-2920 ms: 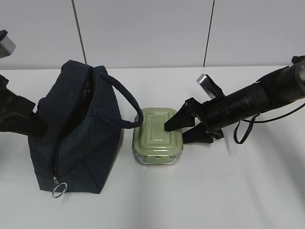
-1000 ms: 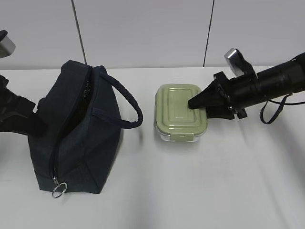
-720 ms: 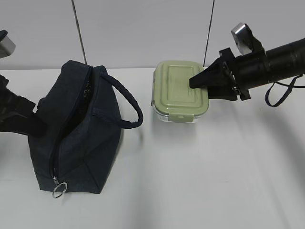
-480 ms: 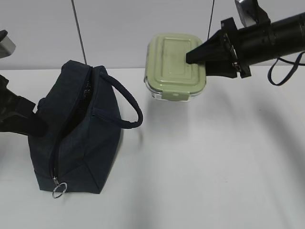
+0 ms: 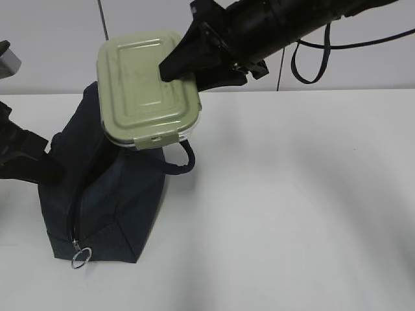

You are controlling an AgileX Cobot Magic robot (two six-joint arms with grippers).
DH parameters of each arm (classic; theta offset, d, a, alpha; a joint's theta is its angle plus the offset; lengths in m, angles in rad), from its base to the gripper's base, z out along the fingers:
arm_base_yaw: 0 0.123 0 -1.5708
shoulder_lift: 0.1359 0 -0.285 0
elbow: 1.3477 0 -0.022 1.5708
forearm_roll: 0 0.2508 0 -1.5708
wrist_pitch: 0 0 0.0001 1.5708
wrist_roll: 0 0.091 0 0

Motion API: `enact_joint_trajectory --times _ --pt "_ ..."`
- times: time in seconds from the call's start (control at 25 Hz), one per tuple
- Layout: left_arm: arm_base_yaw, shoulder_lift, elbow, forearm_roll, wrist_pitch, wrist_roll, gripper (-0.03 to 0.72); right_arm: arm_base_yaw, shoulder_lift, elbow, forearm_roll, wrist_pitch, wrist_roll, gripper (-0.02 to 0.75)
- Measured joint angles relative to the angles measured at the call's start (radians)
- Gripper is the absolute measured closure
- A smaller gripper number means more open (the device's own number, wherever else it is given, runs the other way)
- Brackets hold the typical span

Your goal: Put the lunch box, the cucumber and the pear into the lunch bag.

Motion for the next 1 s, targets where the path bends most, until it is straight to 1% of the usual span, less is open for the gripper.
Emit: enact_joint_trajectory --times 0.08,0.28,0.4,0.56,0.76,1.0 --pt "0.000 0.000 0.000 0.000 -0.002 0.000 0.686 0.031 0.000 -0.026 -0.051 -0.024 0.056 0.370" --pt "0.000 0.000 0.000 0.000 -0.005 0.000 0.686 0.062 0.000 -0.044 -0.074 -0.082 0.151 0.370" --pt "0.000 0.000 0.000 0.000 -0.006 0.000 0.686 0.081 0.000 -0.044 -0.115 -0.125 0.226 0.370" --pt "0.000 0.000 0.000 0.000 -0.006 0.000 0.686 0.119 0.000 -0.044 -0.202 -0.176 0.323 0.370" --pt "0.000 0.000 0.000 0.000 -0.009 0.000 0.686 0.152 0.000 -0.044 -0.304 -0.187 0.420 0.372" --pt "0.000 0.000 0.000 -0.001 -0.016 0.000 0.686 0.159 0.000 -0.044 -0.317 -0.189 0.438 0.379"
